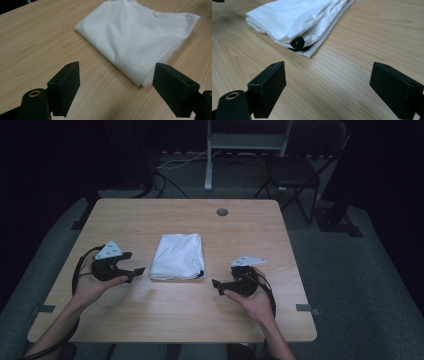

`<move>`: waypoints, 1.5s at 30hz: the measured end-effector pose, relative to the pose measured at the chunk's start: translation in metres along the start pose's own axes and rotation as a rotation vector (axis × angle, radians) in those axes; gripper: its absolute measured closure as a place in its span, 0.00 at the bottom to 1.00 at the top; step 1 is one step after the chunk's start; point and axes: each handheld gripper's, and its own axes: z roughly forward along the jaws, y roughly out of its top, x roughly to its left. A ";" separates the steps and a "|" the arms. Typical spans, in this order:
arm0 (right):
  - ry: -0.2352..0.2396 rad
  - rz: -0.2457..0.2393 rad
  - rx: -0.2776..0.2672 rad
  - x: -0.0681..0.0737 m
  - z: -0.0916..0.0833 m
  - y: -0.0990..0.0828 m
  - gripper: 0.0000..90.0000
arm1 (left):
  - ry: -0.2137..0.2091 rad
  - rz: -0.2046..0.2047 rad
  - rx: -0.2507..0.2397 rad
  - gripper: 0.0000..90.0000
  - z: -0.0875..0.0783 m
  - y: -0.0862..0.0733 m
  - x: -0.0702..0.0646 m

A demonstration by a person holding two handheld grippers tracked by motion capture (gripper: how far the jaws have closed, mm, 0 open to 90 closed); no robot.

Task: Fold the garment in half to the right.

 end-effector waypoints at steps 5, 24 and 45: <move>-0.007 0.000 0.000 -0.001 -0.003 -0.003 0.15 | 0.010 -0.002 -0.004 0.24 -0.007 -0.005 0.001; -0.036 0.024 -0.019 -0.011 -0.020 -0.011 0.15 | 0.036 -0.017 -0.012 0.24 -0.023 -0.026 0.000; -0.075 0.040 -0.039 -0.023 -0.040 -0.021 0.15 | 0.076 -0.053 -0.017 0.24 -0.045 -0.049 0.006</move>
